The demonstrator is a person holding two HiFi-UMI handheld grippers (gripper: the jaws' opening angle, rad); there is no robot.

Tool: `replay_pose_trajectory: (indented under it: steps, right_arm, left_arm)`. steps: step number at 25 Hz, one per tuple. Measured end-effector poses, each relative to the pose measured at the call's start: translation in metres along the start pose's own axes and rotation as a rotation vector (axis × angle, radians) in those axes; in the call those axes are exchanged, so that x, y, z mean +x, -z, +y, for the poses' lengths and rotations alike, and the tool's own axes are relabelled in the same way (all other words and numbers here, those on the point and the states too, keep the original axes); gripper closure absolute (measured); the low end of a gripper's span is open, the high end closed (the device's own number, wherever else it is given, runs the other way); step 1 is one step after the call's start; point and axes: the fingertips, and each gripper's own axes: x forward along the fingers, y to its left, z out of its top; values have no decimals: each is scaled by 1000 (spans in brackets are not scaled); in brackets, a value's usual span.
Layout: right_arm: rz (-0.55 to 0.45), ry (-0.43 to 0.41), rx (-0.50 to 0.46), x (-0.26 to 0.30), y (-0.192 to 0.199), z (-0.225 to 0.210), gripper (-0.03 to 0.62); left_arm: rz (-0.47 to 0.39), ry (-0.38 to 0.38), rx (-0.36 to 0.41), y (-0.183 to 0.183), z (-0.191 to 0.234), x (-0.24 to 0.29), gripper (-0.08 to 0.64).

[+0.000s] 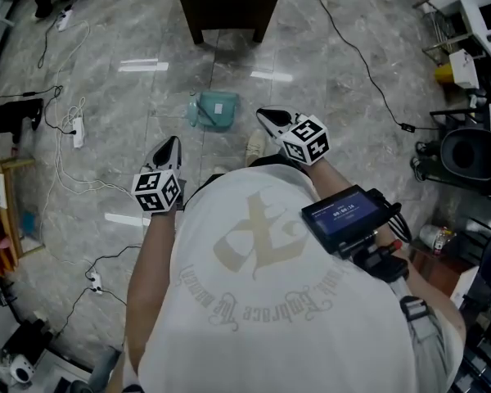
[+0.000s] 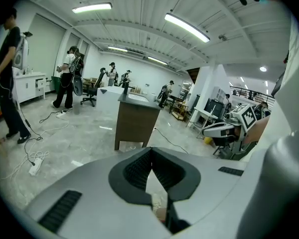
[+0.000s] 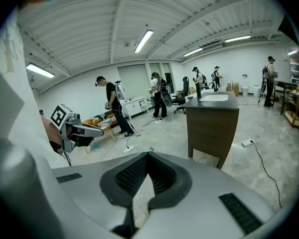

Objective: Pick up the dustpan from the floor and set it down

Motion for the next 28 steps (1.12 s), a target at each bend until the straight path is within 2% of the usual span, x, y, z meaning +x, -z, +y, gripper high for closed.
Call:
replay_pose_trajectory:
  steps: [5,18,28]
  right_arm:
    - [-1,7,11,0,-2,-2,575]
    - [-7,42,-5,-15,20,53,575]
    - [0,58,-2,-21,25,55,575]
  left_arm:
    - [15,10,-1,-1,2,3,548]
    - [-1,36,3,35,6,-40,548]
    - [4,50,-2,41,1,-38,548]
